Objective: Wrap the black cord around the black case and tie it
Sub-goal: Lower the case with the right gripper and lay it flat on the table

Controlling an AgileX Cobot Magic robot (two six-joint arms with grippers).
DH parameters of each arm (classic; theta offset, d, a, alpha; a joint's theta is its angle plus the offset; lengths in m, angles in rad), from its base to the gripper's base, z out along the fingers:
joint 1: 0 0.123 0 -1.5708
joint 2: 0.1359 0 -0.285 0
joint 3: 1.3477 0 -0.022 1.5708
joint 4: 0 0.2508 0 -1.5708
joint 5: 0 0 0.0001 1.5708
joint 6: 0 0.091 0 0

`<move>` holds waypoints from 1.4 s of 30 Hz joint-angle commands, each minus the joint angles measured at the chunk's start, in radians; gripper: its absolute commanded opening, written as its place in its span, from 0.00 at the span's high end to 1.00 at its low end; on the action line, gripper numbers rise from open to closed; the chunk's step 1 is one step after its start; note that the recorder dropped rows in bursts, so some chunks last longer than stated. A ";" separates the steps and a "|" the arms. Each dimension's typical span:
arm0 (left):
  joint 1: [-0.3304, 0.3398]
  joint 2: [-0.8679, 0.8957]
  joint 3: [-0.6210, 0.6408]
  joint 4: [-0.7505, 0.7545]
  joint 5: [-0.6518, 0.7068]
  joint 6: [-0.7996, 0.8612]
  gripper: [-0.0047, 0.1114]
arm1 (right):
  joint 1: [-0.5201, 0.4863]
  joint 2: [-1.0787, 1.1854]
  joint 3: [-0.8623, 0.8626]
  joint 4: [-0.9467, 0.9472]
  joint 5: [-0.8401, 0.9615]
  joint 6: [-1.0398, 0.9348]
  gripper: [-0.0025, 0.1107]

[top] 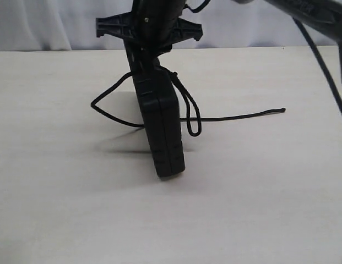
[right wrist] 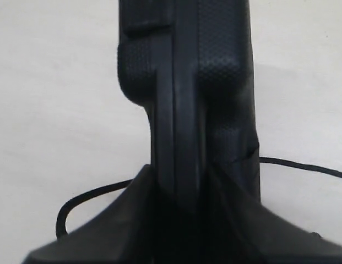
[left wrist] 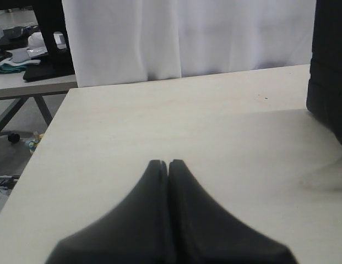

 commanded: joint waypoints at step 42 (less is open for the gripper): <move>-0.005 -0.002 0.003 0.004 -0.004 -0.009 0.96 | 0.161 0.161 0.006 -0.105 -0.049 -0.029 0.51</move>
